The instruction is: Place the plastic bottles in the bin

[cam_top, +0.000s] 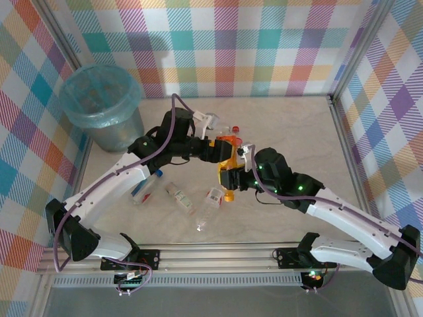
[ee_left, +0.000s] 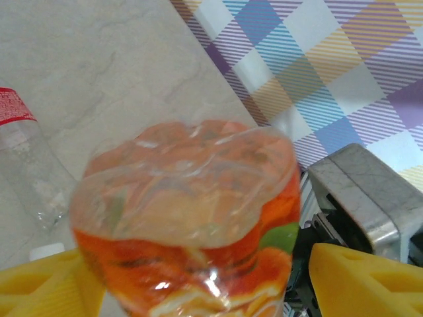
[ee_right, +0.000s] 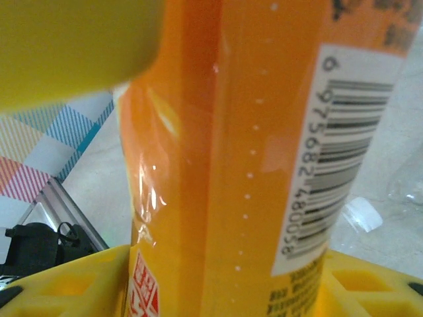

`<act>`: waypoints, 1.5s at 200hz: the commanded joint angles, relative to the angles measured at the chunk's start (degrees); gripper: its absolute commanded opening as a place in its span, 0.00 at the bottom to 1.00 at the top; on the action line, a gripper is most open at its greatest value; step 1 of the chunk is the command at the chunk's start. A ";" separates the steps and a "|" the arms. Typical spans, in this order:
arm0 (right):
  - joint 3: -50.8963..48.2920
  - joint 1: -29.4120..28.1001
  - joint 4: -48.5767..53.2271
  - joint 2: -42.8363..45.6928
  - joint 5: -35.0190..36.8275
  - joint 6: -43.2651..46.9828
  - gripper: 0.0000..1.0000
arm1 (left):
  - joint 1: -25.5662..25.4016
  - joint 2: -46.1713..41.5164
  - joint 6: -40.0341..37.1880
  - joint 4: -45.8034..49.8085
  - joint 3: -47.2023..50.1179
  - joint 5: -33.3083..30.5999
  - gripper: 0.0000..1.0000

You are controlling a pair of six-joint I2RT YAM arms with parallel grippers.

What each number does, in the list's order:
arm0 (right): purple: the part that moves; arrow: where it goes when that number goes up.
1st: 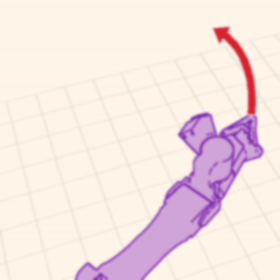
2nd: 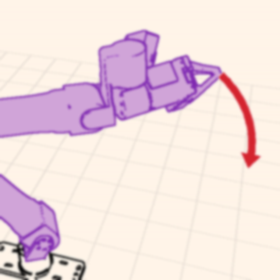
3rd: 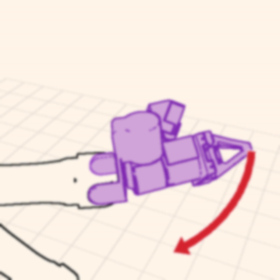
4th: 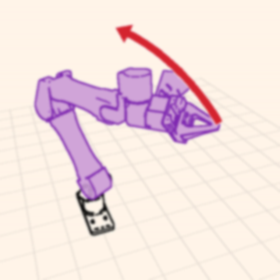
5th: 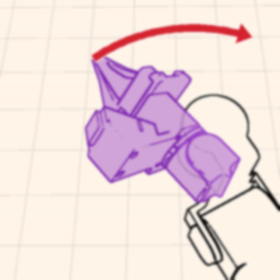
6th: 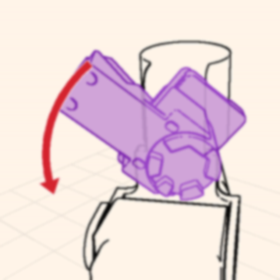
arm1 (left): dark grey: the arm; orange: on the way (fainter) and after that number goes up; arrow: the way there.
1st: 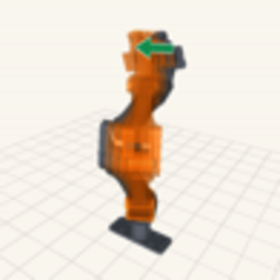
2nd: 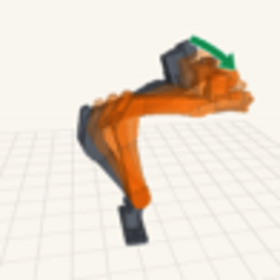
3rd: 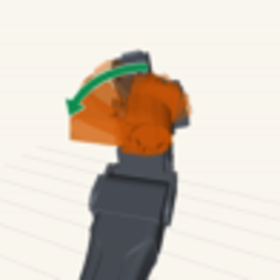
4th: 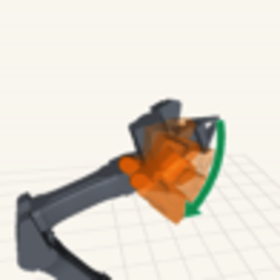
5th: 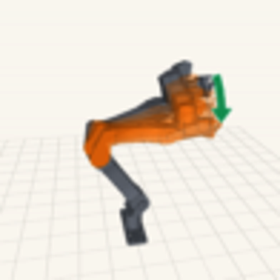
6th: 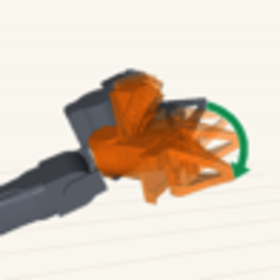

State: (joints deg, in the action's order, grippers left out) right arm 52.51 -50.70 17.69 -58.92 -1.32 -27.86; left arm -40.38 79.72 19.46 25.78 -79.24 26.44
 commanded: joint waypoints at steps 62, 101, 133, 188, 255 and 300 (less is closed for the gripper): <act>1.15 -0.63 -2.97 -0.32 -1.05 -1.92 0.59 | -0.71 0.06 0.18 -0.36 -1.36 -0.69 0.55; 1.73 -0.63 -2.66 -0.30 0.50 -1.95 0.64 | -0.70 -1.37 1.54 0.10 -2.39 -4.58 0.53; 3.17 -0.68 -1.88 -0.59 3.82 -2.69 0.78 | -0.66 -3.62 1.05 2.39 -4.34 -13.23 0.52; 10.70 -0.63 -2.25 -4.13 10.05 -1.05 0.95 | 1.69 -7.91 -0.15 1.84 -8.08 -27.62 0.51; 27.76 -0.71 -10.79 -18.87 2.27 3.05 0.94 | 17.03 -0.98 -11.39 7.77 -29.42 -32.41 0.51; 36.96 -2.25 -14.51 -29.23 -5.04 1.34 0.92 | 31.61 7.96 -14.13 10.61 -46.26 -31.90 0.49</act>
State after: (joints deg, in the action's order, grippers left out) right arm 84.79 -51.72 7.20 -84.58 -0.80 -26.28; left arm -14.70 84.31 8.43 34.54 -119.15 -5.19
